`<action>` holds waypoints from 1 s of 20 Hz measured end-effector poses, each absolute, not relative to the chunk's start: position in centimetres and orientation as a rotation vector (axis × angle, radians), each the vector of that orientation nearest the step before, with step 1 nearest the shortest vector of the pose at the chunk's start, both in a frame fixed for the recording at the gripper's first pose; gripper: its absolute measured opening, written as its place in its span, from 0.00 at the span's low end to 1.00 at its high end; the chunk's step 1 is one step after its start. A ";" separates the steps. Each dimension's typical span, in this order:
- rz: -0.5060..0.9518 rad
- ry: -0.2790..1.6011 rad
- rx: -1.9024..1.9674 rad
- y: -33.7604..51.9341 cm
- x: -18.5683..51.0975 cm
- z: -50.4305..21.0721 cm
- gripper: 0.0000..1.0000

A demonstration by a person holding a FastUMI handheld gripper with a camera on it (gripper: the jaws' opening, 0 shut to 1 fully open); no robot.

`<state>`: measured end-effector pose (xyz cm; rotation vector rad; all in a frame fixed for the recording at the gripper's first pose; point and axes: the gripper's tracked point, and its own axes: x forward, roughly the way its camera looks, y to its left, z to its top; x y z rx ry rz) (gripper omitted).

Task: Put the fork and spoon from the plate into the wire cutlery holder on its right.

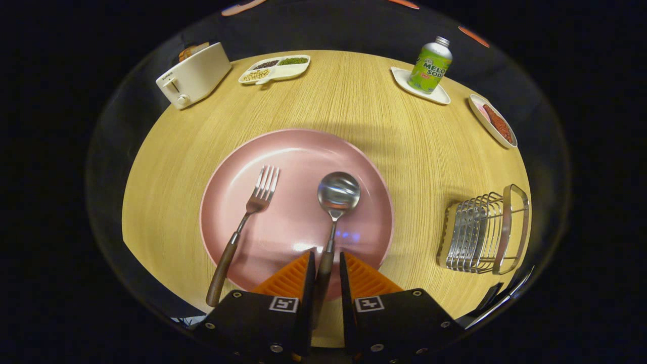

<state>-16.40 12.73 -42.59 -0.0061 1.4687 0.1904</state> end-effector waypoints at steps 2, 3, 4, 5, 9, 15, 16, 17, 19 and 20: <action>0.190 1.469 -0.017 12.6 -16.4 -43.0 0.17; 0.193 1.460 -0.013 12.5 -16.1 -42.9 0.15; 0.205 1.457 -0.006 12.5 -16.0 -42.9 0.12; 0.205 1.456 -0.001 12.5 -16.0 -42.9 0.09; 0.197 1.401 0.048 12.0 -15.2 -41.3 0.06; 0.160 1.285 0.137 8.7 -13.9 -35.8 0.06; 0.149 1.258 0.143 7.9 -13.4 -34.7 0.06; 0.135 1.236 0.144 6.8 -13.1 -33.7 0.06; 0.098 1.196 0.145 4.5 -12.3 -31.9 0.06; 0.080 1.183 0.145 3.3 -12.1 -31.2 0.06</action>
